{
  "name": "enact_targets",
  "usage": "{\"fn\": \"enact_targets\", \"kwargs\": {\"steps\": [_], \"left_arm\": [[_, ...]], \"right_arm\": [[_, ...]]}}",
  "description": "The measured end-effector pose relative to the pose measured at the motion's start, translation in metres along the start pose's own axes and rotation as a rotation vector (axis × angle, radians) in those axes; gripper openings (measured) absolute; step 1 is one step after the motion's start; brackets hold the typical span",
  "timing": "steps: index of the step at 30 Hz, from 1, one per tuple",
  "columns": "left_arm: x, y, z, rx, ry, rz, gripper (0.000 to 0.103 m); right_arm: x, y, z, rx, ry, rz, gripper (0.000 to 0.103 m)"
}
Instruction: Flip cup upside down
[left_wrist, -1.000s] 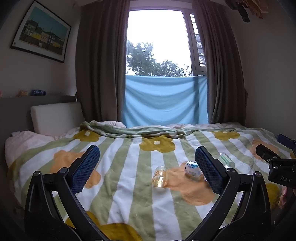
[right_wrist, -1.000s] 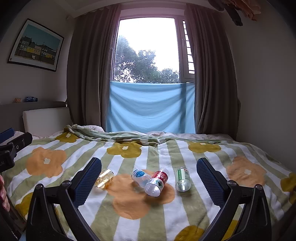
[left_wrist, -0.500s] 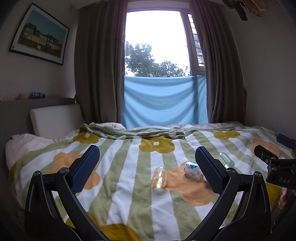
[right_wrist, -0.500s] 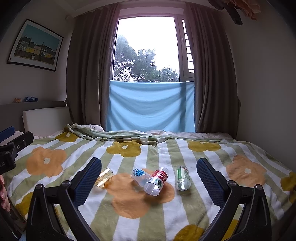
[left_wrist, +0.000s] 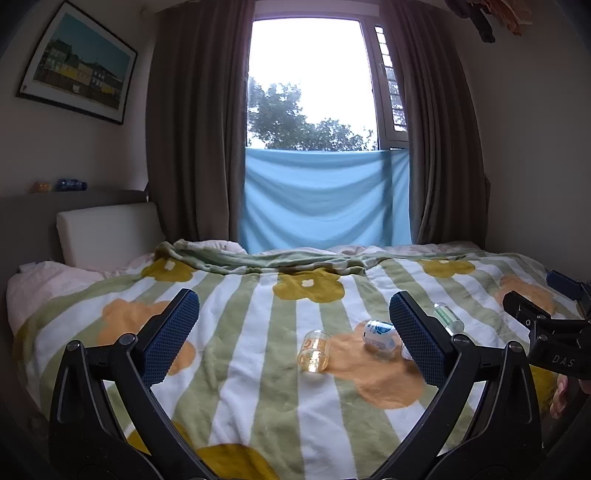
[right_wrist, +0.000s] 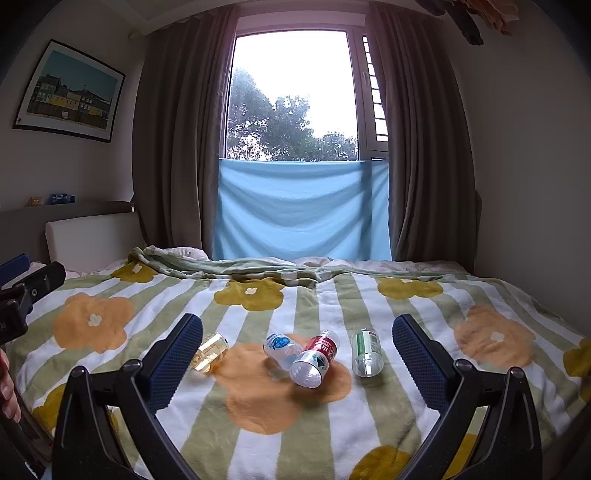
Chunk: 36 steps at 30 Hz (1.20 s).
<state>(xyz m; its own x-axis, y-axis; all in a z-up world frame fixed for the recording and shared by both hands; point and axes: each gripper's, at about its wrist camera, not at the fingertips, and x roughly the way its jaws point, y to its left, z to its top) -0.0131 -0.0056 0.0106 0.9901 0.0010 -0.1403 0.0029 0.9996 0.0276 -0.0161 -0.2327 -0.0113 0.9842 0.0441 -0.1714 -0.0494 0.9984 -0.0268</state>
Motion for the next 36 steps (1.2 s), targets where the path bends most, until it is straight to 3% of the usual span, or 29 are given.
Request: {"fn": "enact_targets", "kwargs": {"steps": [36], "left_arm": [[0.008, 0.002, -0.004, -0.025, 0.055, -0.017, 0.103]], "right_arm": [[0.005, 0.013, -0.013, -0.011, 0.023, 0.008, 0.103]]}}
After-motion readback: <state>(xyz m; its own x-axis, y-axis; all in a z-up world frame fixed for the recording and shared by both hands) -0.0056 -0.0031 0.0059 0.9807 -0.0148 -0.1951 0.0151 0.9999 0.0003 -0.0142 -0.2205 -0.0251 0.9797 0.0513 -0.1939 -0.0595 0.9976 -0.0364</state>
